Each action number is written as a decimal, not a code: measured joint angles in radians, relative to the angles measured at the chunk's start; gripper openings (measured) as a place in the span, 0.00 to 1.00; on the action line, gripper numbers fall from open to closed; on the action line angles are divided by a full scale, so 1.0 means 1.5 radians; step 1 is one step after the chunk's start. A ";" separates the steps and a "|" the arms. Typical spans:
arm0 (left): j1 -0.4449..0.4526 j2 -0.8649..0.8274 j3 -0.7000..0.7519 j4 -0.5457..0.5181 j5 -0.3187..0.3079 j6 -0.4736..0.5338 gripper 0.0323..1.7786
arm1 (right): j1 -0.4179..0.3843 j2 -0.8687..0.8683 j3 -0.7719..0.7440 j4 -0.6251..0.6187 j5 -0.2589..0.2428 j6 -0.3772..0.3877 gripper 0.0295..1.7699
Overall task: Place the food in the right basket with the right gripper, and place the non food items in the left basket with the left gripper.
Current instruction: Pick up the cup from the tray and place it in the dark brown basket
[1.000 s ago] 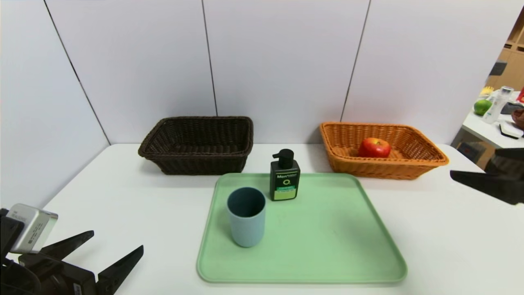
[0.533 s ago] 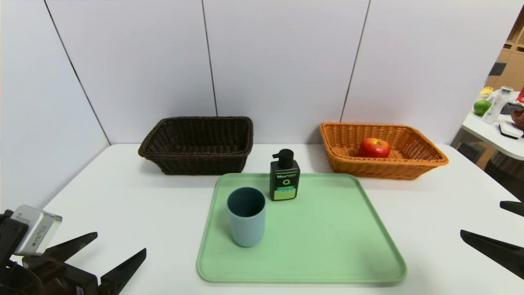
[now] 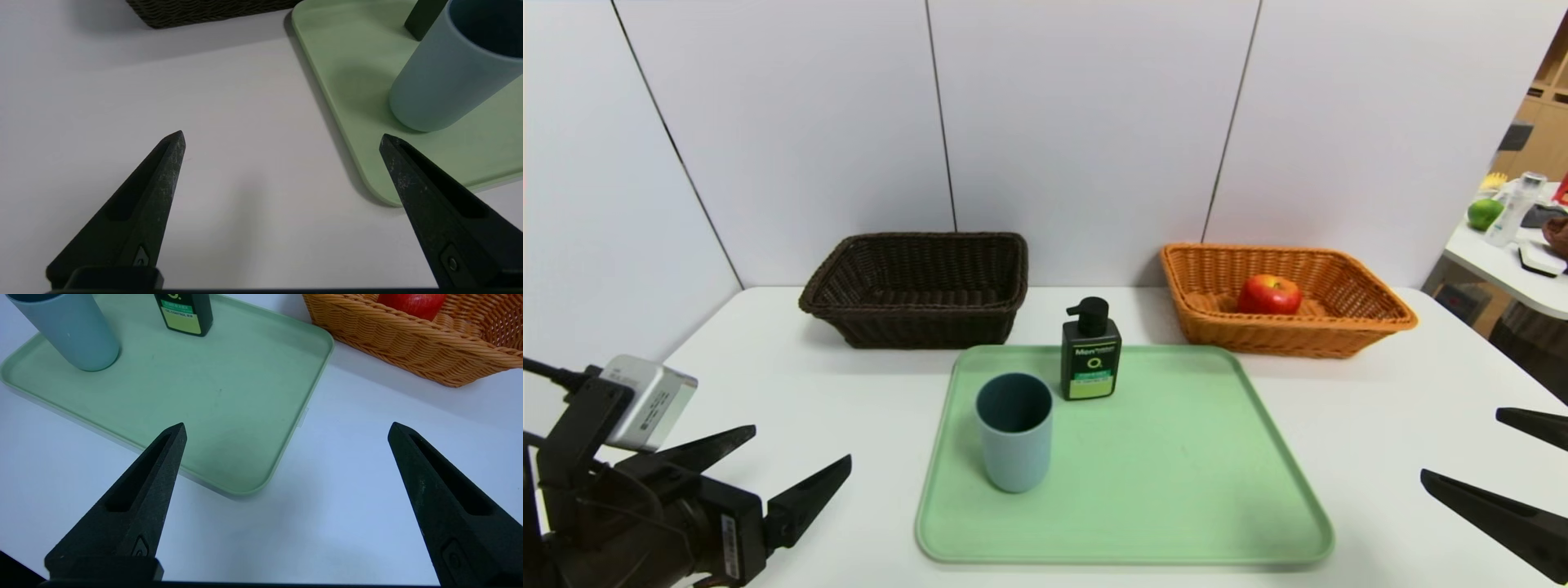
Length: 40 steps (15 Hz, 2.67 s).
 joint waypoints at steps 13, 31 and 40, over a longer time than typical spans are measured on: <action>-0.084 0.148 -0.496 0.499 -0.022 -0.107 0.95 | 0.027 0.008 0.033 -0.007 0.001 -0.003 0.96; -0.147 0.386 -0.764 0.729 -0.116 -0.227 0.95 | 0.036 -0.004 0.052 -0.007 0.000 -0.005 0.96; -0.099 0.413 -0.751 0.703 -0.126 -0.228 0.95 | 0.036 -0.014 0.052 -0.007 0.000 -0.008 0.96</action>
